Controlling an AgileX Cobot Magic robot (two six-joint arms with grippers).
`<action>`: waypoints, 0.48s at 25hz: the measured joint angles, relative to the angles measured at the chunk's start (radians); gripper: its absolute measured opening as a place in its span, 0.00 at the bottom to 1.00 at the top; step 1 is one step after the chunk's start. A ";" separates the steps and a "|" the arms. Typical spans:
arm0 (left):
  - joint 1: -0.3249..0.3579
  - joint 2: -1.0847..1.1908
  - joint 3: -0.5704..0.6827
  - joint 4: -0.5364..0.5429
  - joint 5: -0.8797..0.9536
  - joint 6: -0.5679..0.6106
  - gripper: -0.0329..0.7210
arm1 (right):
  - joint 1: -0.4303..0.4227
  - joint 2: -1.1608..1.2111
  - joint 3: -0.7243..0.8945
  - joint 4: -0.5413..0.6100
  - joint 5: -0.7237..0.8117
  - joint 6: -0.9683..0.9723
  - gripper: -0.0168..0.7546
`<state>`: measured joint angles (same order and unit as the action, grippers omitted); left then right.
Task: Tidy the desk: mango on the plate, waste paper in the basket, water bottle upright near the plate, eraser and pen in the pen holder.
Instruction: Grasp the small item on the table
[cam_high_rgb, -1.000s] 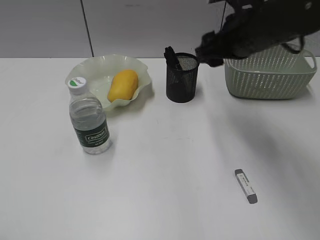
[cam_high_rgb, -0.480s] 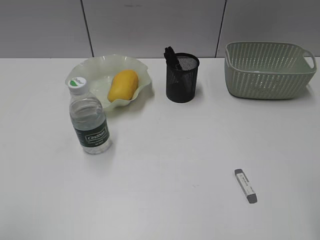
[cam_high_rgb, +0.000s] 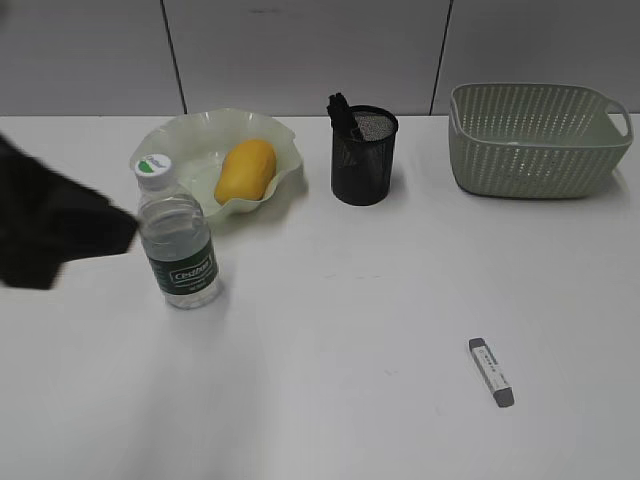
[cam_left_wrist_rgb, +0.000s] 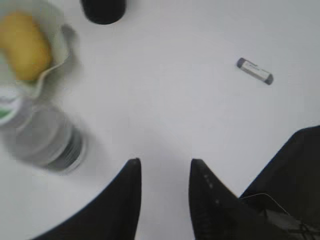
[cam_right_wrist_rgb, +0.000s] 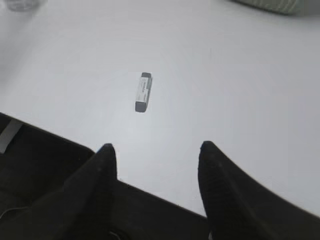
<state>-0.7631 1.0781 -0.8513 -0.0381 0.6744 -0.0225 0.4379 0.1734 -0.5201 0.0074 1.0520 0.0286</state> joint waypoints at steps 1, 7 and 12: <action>-0.030 0.062 -0.039 -0.003 -0.024 0.001 0.37 | 0.000 -0.020 0.006 0.000 -0.002 0.000 0.57; -0.164 0.521 -0.337 -0.074 -0.074 -0.099 0.51 | 0.000 -0.034 0.010 0.005 -0.009 0.001 0.57; -0.172 0.813 -0.603 -0.176 -0.080 -0.232 0.61 | 0.000 -0.034 0.010 0.005 -0.010 0.001 0.57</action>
<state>-0.9347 1.8906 -1.4544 -0.2145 0.5941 -0.2540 0.4379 0.1394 -0.5105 0.0120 1.0422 0.0294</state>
